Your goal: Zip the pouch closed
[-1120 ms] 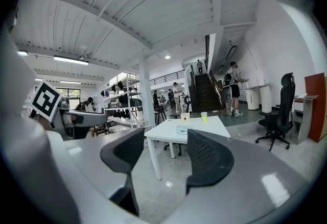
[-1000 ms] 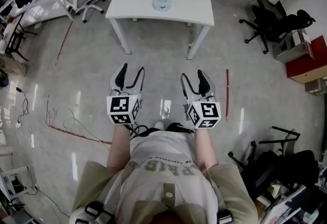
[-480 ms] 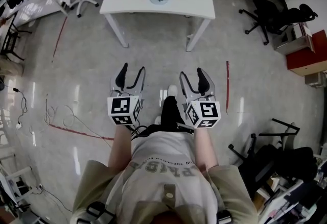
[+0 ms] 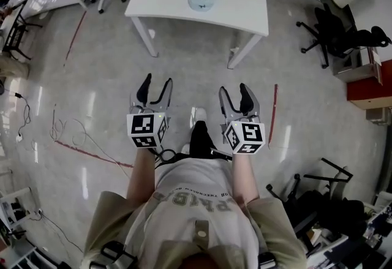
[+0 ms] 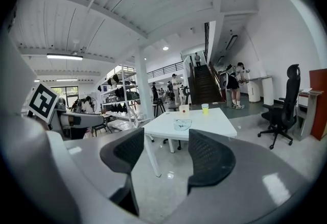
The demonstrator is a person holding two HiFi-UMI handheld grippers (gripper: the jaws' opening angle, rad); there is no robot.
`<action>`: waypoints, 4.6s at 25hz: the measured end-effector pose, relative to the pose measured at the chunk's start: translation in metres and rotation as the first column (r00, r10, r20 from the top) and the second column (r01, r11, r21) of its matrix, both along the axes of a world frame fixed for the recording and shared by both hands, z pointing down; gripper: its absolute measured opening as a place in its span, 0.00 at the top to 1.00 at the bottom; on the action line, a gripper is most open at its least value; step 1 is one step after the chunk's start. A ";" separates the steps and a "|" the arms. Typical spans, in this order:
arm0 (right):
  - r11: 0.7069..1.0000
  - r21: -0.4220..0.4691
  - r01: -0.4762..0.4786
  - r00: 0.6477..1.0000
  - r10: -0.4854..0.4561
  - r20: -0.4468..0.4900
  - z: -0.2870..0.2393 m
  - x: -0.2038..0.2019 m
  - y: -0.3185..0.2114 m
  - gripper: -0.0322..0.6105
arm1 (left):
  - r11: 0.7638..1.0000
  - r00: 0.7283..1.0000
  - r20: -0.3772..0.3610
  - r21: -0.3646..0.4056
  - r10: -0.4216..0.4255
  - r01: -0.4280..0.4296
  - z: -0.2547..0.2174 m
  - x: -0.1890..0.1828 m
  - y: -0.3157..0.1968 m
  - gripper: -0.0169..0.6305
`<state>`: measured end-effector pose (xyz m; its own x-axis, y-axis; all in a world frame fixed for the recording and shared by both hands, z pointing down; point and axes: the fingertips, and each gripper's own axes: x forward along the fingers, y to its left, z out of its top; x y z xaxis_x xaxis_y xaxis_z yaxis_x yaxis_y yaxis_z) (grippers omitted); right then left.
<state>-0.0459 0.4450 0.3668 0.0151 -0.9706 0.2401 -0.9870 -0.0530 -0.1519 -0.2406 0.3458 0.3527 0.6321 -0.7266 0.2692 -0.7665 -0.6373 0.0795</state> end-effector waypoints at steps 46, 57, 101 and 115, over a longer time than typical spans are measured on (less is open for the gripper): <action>1.000 0.006 0.024 0.998 -0.024 0.049 0.011 0.139 -0.282 0.56 | 1.000 0.996 0.083 0.015 -0.018 0.017 0.014 0.140 -0.292 0.61; 0.998 0.019 -0.065 0.995 0.064 0.073 0.008 0.158 -0.387 0.56 | 0.998 0.995 0.076 0.028 0.058 -0.060 0.009 0.164 -0.411 0.61; 0.986 -0.089 0.138 0.981 -0.123 0.151 0.061 0.295 -0.587 0.56 | 0.984 0.986 0.152 -0.147 -0.074 0.096 0.082 0.269 -0.565 0.61; 0.972 -0.198 0.126 0.976 -0.086 0.199 0.117 0.281 -0.616 0.56 | 0.945 0.957 0.259 -0.325 0.128 -0.038 0.173 0.264 -0.579 0.61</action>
<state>0.2349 -0.1707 0.4839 -0.1500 -0.8924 0.4256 -0.9434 0.0003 -0.3317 0.0239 -0.2337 0.5261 0.5559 -0.5247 0.6447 -0.7324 -0.6760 0.0813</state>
